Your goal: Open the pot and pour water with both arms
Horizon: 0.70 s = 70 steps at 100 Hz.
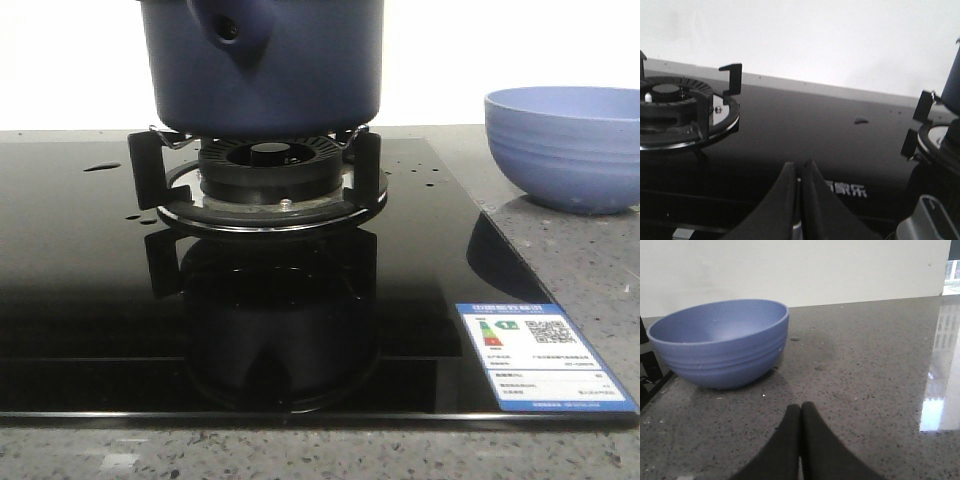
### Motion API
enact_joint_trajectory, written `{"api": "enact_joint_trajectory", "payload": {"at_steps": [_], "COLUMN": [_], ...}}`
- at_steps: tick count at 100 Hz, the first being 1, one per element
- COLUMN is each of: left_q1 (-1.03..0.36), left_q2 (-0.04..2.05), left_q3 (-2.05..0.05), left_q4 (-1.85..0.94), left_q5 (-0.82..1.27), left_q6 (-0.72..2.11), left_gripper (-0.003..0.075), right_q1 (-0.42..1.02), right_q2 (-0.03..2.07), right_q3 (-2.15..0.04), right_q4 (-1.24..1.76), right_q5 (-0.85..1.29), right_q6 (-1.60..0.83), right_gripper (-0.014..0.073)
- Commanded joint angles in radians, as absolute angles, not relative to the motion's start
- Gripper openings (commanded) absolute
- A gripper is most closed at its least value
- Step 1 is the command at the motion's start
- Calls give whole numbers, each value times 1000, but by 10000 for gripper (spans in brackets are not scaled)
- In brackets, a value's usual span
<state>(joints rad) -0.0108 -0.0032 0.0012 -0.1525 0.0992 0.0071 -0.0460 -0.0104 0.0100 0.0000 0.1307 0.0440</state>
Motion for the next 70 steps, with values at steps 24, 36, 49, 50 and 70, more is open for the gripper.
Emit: {"api": "enact_joint_trajectory", "payload": {"at_steps": [24,36,49,50,70], "left_q1": [-10,-10,-10,-10,-10], "left_q2": [-30,-30,-30,-30,-13], "left_q3": [34,34,20,15,-124], "left_q4": [-371,-530,-692,-692,-572], "left_q5": [-9,-23,-34,-32,117], "left_q6": [0,0,0,0,0], "left_gripper": [-19,-19,-19,-19,-19], "right_q1": [-49,-49,-49,-49,-49], "right_q2": [-28,-28,-28,-28,-15], "right_q3": [36,36,17,12,-120], "right_q4": [190,387,575,575,502], "right_q5": [6,0,38,55,221], "right_q6": [42,42,42,42,23], "right_gripper": [-60,-60,-60,-59,-52]}}
